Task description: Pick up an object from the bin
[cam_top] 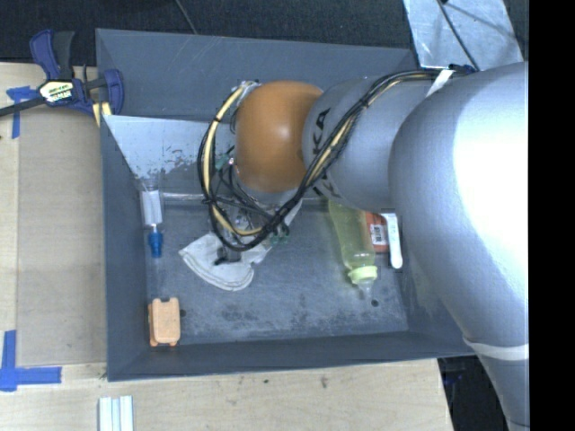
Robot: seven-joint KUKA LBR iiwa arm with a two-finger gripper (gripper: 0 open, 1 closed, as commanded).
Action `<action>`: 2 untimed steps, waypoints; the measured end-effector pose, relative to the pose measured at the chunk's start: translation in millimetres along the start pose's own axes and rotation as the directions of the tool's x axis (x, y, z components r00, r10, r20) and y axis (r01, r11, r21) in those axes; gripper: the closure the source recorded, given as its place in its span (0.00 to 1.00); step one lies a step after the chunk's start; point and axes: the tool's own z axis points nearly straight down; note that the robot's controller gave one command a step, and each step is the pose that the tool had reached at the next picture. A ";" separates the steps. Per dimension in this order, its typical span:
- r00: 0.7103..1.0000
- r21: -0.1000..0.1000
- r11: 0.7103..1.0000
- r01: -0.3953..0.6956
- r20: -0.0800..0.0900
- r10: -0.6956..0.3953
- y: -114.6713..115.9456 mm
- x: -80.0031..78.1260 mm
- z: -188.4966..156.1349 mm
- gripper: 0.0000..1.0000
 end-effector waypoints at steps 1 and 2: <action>1.000 0.000 1.000 0.000 0.000 0.000 0.0 -0.1 -0.1 1.00; 0.998 0.001 0.998 -0.065 -0.004 0.065 6.5 23.9 -139.3 1.00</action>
Offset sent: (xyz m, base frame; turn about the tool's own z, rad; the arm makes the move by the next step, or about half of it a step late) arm -0.0265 0.0014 0.1389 0.0663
